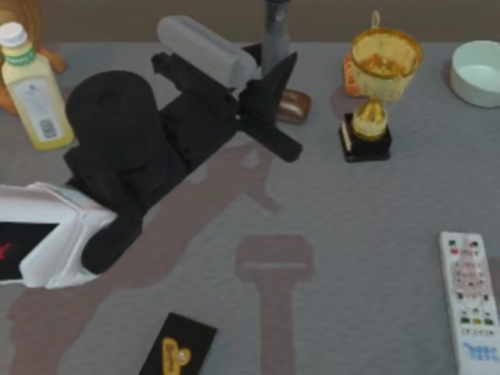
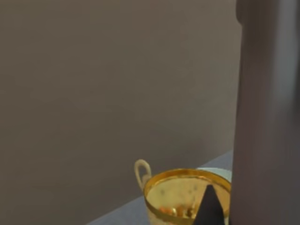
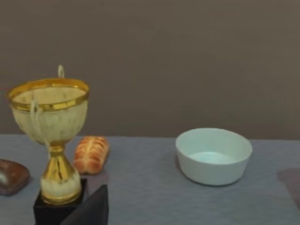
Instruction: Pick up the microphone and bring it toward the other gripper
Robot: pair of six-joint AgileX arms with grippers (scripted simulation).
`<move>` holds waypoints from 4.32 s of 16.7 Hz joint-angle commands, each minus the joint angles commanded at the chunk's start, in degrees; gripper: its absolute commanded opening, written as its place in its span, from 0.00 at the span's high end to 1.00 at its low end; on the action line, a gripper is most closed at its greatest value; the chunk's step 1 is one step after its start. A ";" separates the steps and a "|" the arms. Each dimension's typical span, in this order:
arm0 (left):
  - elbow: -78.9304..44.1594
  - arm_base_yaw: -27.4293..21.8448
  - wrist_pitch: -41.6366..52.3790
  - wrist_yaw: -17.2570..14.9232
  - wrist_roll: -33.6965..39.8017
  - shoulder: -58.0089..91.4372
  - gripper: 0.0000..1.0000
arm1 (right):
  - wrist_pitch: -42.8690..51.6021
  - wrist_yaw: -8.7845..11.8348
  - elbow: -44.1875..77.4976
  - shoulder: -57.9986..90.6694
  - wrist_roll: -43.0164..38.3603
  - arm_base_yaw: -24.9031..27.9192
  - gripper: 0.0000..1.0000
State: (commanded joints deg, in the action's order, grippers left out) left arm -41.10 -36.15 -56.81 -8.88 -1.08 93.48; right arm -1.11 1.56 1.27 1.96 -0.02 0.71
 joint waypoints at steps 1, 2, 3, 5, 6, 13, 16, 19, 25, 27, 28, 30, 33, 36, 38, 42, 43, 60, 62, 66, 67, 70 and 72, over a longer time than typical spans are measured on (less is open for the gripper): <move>0.00 0.00 0.00 0.00 0.00 0.00 1.00 | -0.99 1.34 1.13 1.85 -0.03 0.59 0.00; 0.00 0.00 0.00 0.00 0.00 0.00 1.00 | -2.26 3.00 2.58 4.29 -0.09 1.30 0.00; 0.00 0.00 0.00 0.00 0.00 0.00 1.00 | -3.78 4.94 4.32 7.34 -0.18 2.12 0.00; 0.00 0.00 0.00 0.00 0.00 0.00 1.00 | -7.58 9.47 8.62 15.29 -0.47 4.00 0.00; 0.00 0.00 0.00 0.00 0.00 0.00 1.00 | -9.77 11.97 11.09 19.92 -0.66 5.02 0.00; 0.00 0.00 0.00 0.00 0.00 0.00 1.00 | -27.00 30.26 30.34 55.13 -1.75 12.67 0.00; 0.00 0.00 0.00 0.00 0.00 0.00 1.00 | -32.90 36.78 36.97 67.04 -1.97 15.40 0.00; 0.00 0.00 0.00 0.00 0.00 0.00 1.00 | -36.55 41.35 41.12 74.82 -2.21 17.31 0.00; 0.00 0.00 0.00 0.00 0.00 0.00 1.00 | -37.77 43.08 42.53 77.83 -2.36 18.01 0.00; 0.00 0.00 0.00 0.00 0.00 0.00 1.00 | -37.66 42.88 42.45 77.81 -2.33 17.84 0.00; 0.00 0.00 0.00 0.00 0.00 0.00 1.00 | -37.65 42.47 43.19 78.51 -2.29 18.38 0.00; 0.00 0.00 0.00 0.00 0.00 0.00 1.00 | -37.58 40.72 46.02 81.30 -2.17 20.31 0.00; 0.00 0.00 0.00 0.00 0.00 0.00 1.00 | -37.35 36.69 52.06 87.30 -1.97 24.28 0.00; 0.00 0.00 0.00 0.00 0.00 0.00 1.00 | -37.09 32.92 57.56 92.72 -1.78 27.94 0.00; 0.00 0.00 0.00 0.00 0.00 0.00 1.00 | -36.99 31.64 59.43 94.55 -1.70 29.19 0.00; 0.00 0.00 0.00 0.00 0.00 0.00 1.00 | -36.99 31.56 59.55 94.67 -1.69 29.28 0.00; 0.00 0.00 0.00 0.00 0.00 0.00 1.00 | -36.99 31.56 59.55 94.67 -1.69 29.28 0.08; 0.00 0.00 0.00 0.00 0.00 0.00 1.00 | -36.99 31.56 59.55 94.67 -1.69 29.28 1.00; 0.00 0.00 0.00 0.00 0.00 0.00 1.00 | -36.99 31.56 59.55 94.67 -1.69 29.28 1.00; 0.00 0.00 0.00 0.00 0.00 0.00 0.85 | -36.99 31.56 59.55 94.67 -1.69 29.28 1.00; 0.00 0.00 0.00 0.00 0.00 0.00 0.77 | -36.99 31.56 59.55 94.67 -1.69 29.28 1.00; 0.00 0.00 0.00 0.00 0.00 0.00 0.55 | -36.99 31.56 59.55 94.67 -1.69 29.28 1.00; 0.00 0.00 0.00 0.00 0.00 0.00 0.40 | -36.99 31.56 59.55 94.67 -1.69 29.28 1.00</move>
State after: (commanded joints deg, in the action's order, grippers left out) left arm -41.10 -36.15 -56.81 -8.88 -1.08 93.48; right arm -38.09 33.12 60.82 96.63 -1.72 29.99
